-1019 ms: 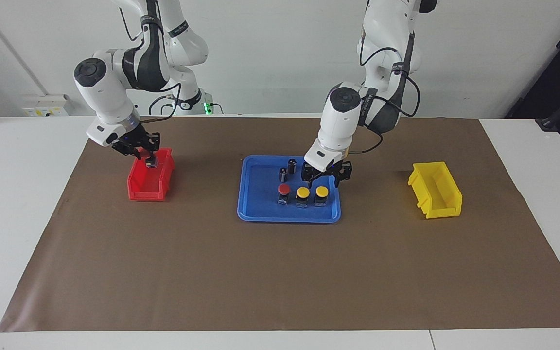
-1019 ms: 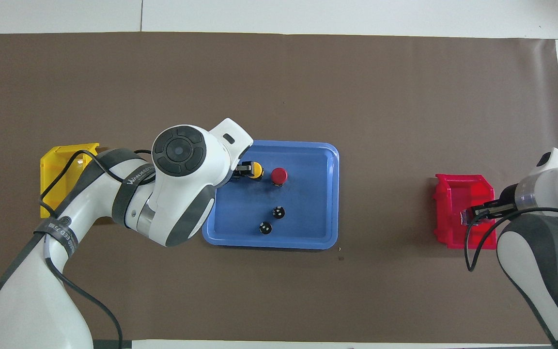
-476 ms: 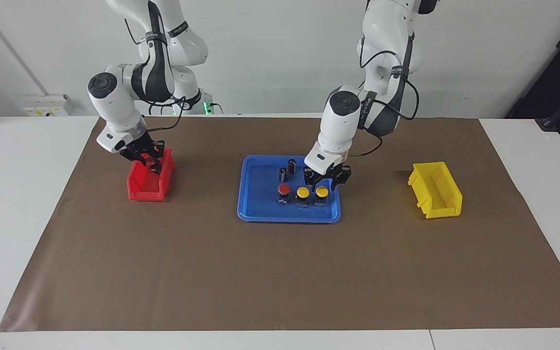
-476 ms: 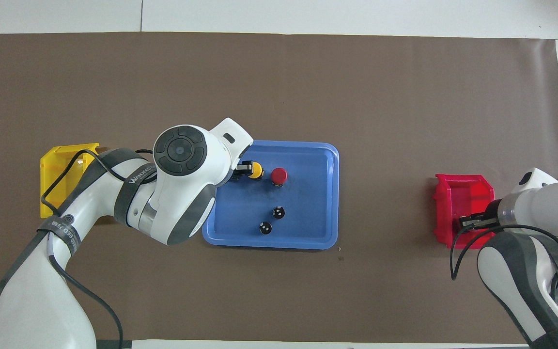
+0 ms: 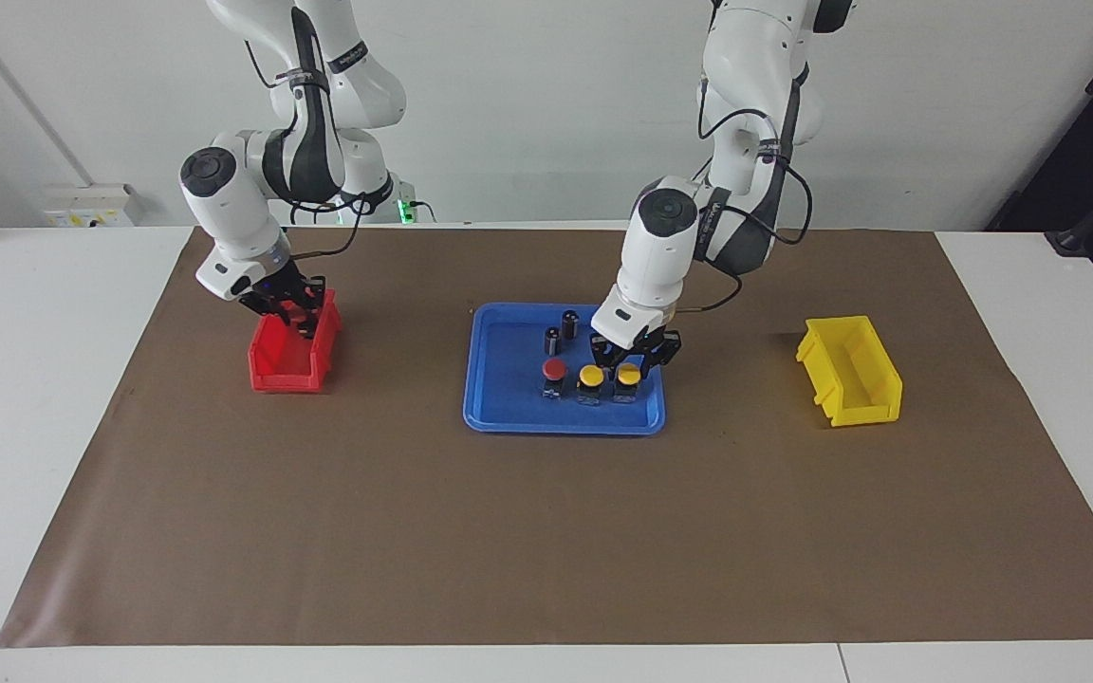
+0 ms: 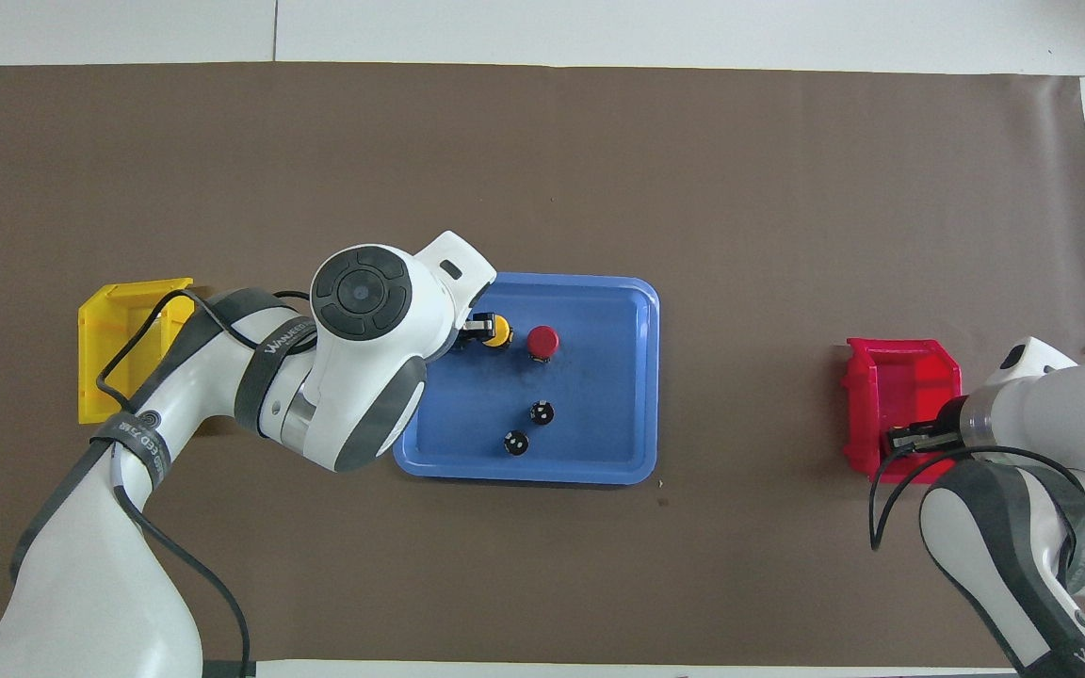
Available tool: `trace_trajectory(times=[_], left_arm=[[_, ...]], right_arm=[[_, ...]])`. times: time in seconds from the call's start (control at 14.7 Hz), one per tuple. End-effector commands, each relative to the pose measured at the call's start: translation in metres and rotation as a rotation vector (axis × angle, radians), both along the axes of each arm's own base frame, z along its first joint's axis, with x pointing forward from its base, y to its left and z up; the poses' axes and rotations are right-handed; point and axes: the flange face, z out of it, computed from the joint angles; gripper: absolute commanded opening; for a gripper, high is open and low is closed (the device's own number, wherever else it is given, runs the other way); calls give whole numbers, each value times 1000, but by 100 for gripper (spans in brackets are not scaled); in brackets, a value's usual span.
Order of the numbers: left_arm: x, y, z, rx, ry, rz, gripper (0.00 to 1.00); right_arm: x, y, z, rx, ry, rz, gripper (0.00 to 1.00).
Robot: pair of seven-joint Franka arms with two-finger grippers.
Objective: Sort red and yellow buttons by color
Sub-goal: 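Carry the yellow button into the yellow bin and open the left gripper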
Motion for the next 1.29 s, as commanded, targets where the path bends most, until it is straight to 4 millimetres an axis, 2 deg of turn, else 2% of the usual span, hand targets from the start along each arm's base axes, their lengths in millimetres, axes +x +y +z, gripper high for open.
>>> trace_trajectory(times=[0.0,0.14,0.2,0.27,0.41,0.54,0.61,0.75,0.82,0.95,1.02,1.09,1.22], left_arm=[[2,1,6,-1,6,18,4],[5,2,32,17,38,20,1],[6,4,53,29,60,22,1],[7,9,83,31,68,21,1],[15,41,134,41,99,31,1],[21,100,170,40,125,11,1],[28,141,181,34,131,8,1],[42,216,188,30,156,-46,1],[48,250,186,27,163,-65,1],[52,297,177,18,159,-59,1],[54,314,173,20,145,-36,1],[55,331,166,20,133,4,1],[53,347,145,23,112,33,1]], right_arm=[[-8,-5,-5,-12,-9,15,60],[-6,-7,-2,-17,-2,29,64],[-4,-9,2,-27,1,51,64],[1,-17,9,-29,7,52,64],[13,-20,32,-31,20,55,64],[24,-21,52,-35,22,49,64],[28,-18,61,-35,15,51,64],[38,-13,84,-26,2,47,64],[46,-4,97,-23,-16,60,64],[74,36,121,28,-37,25,64],[89,70,134,32,-54,10,64],[101,113,145,32,-74,-7,64],[133,185,161,28,-89,-97,64]])
